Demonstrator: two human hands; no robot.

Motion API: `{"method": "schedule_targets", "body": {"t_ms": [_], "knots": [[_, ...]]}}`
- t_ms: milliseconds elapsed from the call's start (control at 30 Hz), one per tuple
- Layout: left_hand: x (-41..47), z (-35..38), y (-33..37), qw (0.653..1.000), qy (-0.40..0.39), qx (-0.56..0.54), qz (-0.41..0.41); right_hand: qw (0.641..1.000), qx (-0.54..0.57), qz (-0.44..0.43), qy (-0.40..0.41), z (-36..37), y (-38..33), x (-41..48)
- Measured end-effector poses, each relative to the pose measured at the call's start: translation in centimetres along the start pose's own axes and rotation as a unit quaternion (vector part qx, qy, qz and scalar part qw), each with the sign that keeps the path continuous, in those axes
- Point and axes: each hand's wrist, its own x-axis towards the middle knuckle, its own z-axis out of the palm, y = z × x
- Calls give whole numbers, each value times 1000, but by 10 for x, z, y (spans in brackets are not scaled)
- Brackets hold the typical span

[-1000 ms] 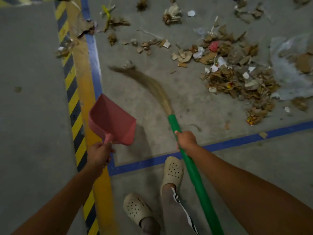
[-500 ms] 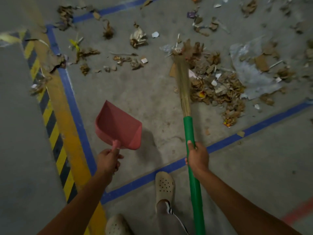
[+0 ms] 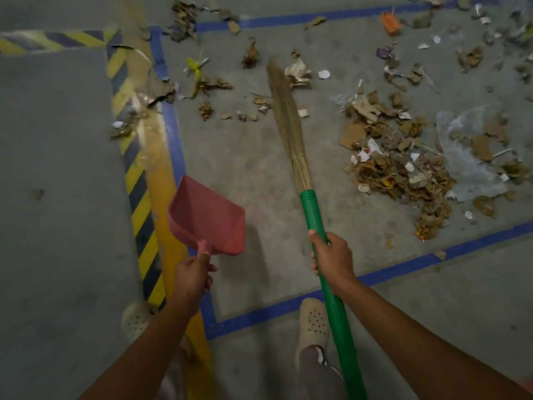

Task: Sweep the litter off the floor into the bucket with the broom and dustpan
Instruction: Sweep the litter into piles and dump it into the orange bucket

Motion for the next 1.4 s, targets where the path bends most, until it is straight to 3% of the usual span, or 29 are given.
{"method": "schedule_targets", "body": {"t_ms": [267, 400, 533, 667, 733, 767, 833, 933, 1000, 1100, 1200, 1300, 1400], "knots": [[39, -207, -20, 994, 84, -64, -35, 990, -80, -54, -99, 202, -61, -88], [56, -307, -38, 986, 122, -94, -59, 963, -162, -131, -172, 303, -94, -131], [78, -383, -56, 977, 165, -121, -68, 911, -270, -189, -247, 396, -130, -153], [100, -430, -70, 969, 191, -139, -75, 813, -435, -242, -301, 472, -151, -158], [109, -443, -70, 966, 192, -152, -78, 789, -484, -221, -308, 498, -153, -151], [112, -447, -69, 965, 191, -160, -77, 794, -491, -196, -300, 505, -152, -146], [116, -452, -63, 964, 188, -171, -72, 841, -460, -117, -259, 512, -147, -133], [118, -454, -57, 967, 175, -174, -65, 929, -349, -1, -126, 498, -138, -120], [120, -455, -51, 971, 164, -163, -64, 958, -279, 47, -41, 479, -134, -111], [124, -451, -40, 976, 151, -146, -60, 977, -194, 77, 49, 451, -136, -98], [126, -438, -23, 979, 145, -137, -50, 987, -132, 50, 77, 433, -145, -96], [132, -418, -7, 981, 135, -129, -44, 994, -100, -5, 40, 426, -158, -104], [139, -397, 12, 986, 123, -109, -38, 980, -188, -51, -28, 426, -174, -102]]}}
